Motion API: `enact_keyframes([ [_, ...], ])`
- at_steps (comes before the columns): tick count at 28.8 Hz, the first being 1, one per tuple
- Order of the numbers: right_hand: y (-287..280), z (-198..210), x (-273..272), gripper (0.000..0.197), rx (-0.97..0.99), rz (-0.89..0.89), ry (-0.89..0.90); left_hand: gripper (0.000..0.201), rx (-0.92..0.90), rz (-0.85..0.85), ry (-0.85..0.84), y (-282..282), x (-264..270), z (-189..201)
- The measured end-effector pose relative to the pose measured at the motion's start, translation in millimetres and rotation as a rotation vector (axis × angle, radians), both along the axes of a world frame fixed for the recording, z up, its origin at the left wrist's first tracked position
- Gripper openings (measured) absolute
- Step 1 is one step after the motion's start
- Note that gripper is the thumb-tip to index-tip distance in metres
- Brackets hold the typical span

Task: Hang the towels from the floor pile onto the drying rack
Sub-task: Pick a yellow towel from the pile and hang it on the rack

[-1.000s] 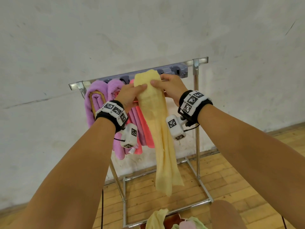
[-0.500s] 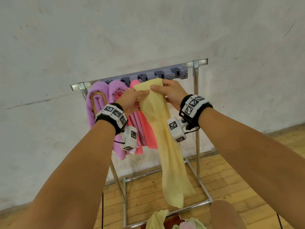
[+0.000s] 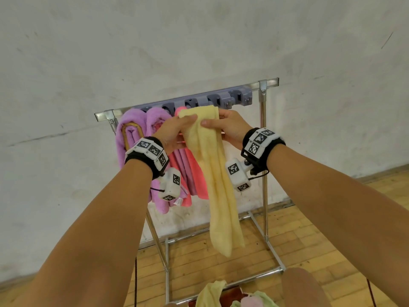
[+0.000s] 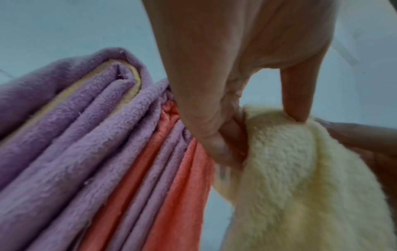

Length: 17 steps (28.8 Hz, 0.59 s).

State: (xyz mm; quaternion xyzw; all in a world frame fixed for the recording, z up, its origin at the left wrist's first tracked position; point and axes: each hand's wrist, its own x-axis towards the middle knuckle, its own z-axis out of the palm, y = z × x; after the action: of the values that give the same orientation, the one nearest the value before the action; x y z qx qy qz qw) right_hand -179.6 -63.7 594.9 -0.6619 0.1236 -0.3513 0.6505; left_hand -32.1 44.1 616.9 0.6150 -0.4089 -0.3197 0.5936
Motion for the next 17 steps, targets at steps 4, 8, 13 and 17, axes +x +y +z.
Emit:
enact_keyframes([
  [4, 2, 1, -3, 0.037, 0.038, 0.038, -0.001, 0.036, -0.038, 0.002, -0.058, 0, 0, -2],
  [8, 3, 2, -5, 0.04, 0.002, 0.121, 0.15, 0.044, -0.167, 0.072, -0.014, -2, 4, 6],
  [13, 2, 11, -2, 0.041, -0.016, 0.009, 0.028, 0.042, -0.055, 0.018, 0.012, 2, -7, 9],
  [17, -3, 14, 3, 0.037, -0.003, -0.047, -0.015, 0.053, -0.004, -0.011, -0.046, 1, -10, 8],
])
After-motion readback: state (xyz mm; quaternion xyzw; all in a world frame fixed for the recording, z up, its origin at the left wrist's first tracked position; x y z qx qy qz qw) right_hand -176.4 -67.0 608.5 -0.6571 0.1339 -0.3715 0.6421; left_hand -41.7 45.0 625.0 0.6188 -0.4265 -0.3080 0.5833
